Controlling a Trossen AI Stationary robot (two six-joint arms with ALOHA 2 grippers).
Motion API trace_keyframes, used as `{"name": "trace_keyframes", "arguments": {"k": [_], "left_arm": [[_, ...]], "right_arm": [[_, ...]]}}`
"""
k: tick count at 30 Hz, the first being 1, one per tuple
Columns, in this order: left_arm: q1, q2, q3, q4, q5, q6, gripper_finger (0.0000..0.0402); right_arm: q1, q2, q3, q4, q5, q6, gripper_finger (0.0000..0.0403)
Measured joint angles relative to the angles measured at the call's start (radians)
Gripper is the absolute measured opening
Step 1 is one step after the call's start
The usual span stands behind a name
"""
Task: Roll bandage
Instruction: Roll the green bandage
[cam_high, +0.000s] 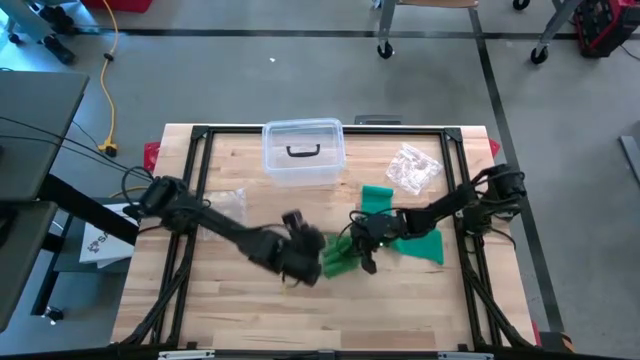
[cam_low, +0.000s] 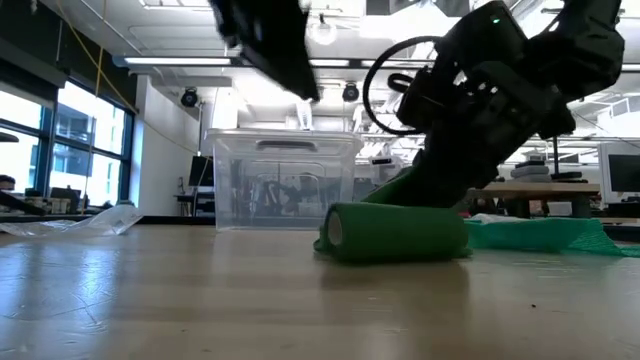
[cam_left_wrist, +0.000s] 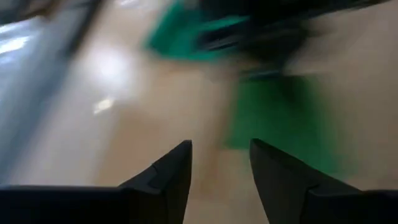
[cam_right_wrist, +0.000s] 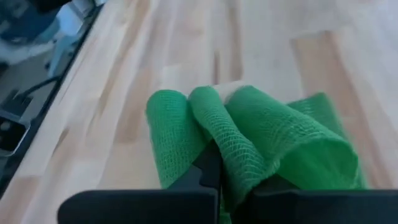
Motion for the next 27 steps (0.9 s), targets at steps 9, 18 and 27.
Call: {"name": "trace_keyframes", "arguments": {"k": [9, 18, 27], "left_arm": [[-0.068, -0.001, -0.225, 0.658, 0.066, 0.188, 0.0128], [-0.018, 0.0, -0.415, 0.818, 0.113, 0.147, 0.0082], [0.036, 0.025, -0.454, 0.948, 0.102, 0.169, 0.0044]], "right_arm": [[-0.002, 0.0, 0.0, 0.005, 0.047, 0.071, 0.0], [-0.016, 0.0, 0.0, 0.013, 0.173, 0.164, 0.0], [-0.015, 0.0, 0.0, 0.014, 0.178, 0.192, 0.0]]}}
